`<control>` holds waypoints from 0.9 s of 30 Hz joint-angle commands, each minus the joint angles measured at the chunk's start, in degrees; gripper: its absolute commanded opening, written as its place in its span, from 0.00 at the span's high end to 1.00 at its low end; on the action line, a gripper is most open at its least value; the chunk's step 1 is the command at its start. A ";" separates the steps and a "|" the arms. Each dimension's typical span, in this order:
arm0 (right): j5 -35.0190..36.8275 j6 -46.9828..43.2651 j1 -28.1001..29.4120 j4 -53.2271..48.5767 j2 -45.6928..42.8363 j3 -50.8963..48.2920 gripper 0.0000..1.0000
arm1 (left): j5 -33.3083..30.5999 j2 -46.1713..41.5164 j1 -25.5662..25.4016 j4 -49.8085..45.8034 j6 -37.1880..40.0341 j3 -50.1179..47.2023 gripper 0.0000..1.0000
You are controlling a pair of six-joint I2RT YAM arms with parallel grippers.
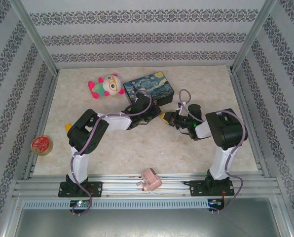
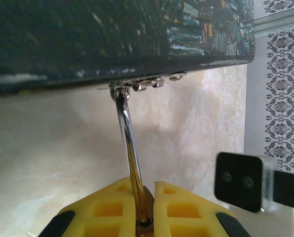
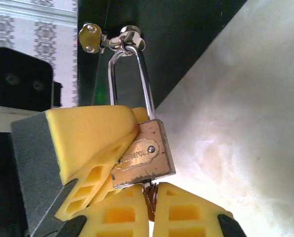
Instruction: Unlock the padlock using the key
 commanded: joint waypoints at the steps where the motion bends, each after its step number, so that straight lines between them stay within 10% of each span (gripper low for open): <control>1: 2.28 11.72 -4.56 20.13 0.98 4.11 1.00 | 10.70 -4.11 -1.73 -1.39 1.31 -3.30 0.96; 13: 8.74 18.31 -3.07 20.12 0.53 -1.83 1.00 | 13.71 -7.37 -1.38 2.22 -0.21 -7.95 0.86; 24: 16.37 15.30 0.36 17.40 0.86 -7.82 1.00 | 10.68 -10.68 -1.36 -0.32 0.38 -9.47 0.52; 27: 16.23 14.24 1.24 17.54 1.05 -7.01 1.00 | 8.92 -13.54 -1.38 -2.27 1.91 -9.77 0.30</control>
